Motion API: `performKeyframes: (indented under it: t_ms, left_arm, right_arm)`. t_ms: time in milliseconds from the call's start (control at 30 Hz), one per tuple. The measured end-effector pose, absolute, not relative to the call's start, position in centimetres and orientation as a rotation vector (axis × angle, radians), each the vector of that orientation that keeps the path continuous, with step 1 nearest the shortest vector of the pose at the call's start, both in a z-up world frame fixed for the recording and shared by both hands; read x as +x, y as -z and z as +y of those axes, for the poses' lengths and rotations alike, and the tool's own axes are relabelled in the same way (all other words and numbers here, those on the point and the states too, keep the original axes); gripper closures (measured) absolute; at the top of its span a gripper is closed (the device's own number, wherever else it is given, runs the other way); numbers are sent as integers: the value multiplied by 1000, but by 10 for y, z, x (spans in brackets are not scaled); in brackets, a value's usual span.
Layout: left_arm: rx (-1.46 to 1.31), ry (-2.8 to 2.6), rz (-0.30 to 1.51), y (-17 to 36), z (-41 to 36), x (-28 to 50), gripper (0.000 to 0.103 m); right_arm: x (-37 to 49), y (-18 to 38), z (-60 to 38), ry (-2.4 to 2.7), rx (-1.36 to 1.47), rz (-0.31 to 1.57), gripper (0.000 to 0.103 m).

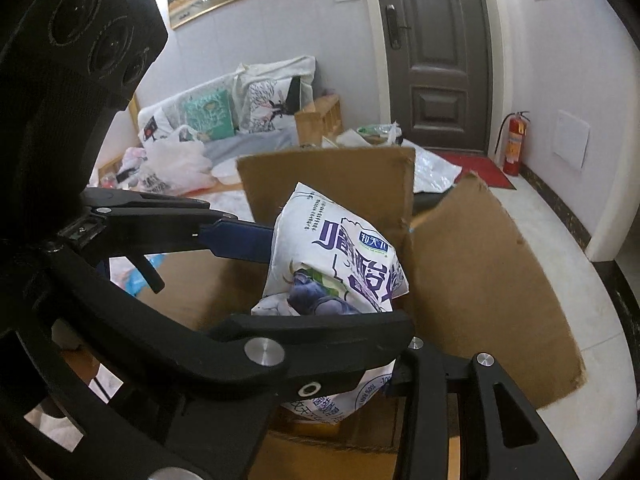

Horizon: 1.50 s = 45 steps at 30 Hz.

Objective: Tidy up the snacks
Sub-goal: 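Carry the white bag with the right gripper into the box and release, then withdraw the right gripper from the box back over the table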

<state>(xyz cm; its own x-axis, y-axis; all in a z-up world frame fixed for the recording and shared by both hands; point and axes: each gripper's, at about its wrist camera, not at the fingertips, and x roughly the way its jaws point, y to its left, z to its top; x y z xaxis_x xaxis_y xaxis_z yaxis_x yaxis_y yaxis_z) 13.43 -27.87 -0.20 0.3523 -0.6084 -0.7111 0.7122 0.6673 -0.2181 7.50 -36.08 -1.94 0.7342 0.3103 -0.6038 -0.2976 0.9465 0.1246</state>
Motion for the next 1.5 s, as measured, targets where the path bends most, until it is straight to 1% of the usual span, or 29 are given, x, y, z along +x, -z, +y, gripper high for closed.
performKeyframes:
  t_ms: [500, 833, 900, 967, 1067, 1333, 1500]
  left_arm:
    - [163, 821, 880, 11, -277, 144, 36]
    - [160, 785, 869, 10, -262, 144, 34]
    - [149, 771, 854, 7, -255, 144, 30]
    - [135, 775, 828, 1, -249, 141, 26]
    - [132, 773, 799, -8, -243, 137, 25]
    - [122, 749, 736, -27, -217, 121, 25]
    - [97, 704, 699, -38, -178, 104, 25]
  right_arm:
    - [80, 31, -360, -350, 31, 693, 65]
    - [79, 33, -353, -351, 20, 713, 58]
    - [79, 33, -350, -351, 13, 716, 56]
    - [77, 31, -349, -359, 16, 703, 44]
    - [72, 21, -348, -350, 4, 660, 36]
    - [61, 8, -334, -347, -27, 650, 35]
    - [46, -4, -311, -380, -50, 626, 35]
